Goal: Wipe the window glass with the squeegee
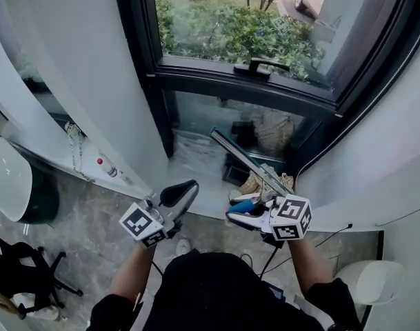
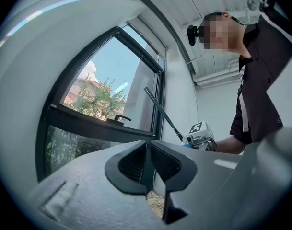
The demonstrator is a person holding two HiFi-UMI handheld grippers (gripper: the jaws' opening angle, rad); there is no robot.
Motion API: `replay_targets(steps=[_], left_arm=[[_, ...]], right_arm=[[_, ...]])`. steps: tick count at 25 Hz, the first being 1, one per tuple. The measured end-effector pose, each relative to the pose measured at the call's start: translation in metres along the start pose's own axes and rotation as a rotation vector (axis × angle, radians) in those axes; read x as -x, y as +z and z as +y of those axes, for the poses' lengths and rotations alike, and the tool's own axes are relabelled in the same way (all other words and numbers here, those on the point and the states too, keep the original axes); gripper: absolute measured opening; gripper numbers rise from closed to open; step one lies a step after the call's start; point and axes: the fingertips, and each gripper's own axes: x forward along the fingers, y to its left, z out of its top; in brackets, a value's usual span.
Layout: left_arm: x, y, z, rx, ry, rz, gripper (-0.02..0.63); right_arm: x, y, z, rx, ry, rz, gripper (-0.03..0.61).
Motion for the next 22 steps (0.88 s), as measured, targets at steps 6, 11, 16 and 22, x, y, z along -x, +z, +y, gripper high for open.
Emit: replay_targets(steps=[6, 11, 16, 22], left_arm=[[-0.017, 0.0, 0.0, 0.038, -0.139, 0.052, 0.086], [-0.023, 0.012, 0.008, 0.099, -0.203, 0.028, 0.097], [-0.02, 0.011, 0.014, 0.088, -0.235, 0.05, 0.097], [-0.02, 0.006, 0.01, 0.092, -0.273, 0.059, 0.097]], right_arm=[[-0.018, 0.002, -0.004, 0.018, -0.036, 0.054, 0.149], [-0.031, 0.009, -0.005, 0.021, -0.044, 0.066, 0.149], [-0.039, 0.012, -0.004, 0.024, -0.061, 0.071, 0.149], [-0.044, 0.007, -0.001, 0.004, -0.078, 0.065, 0.149]])
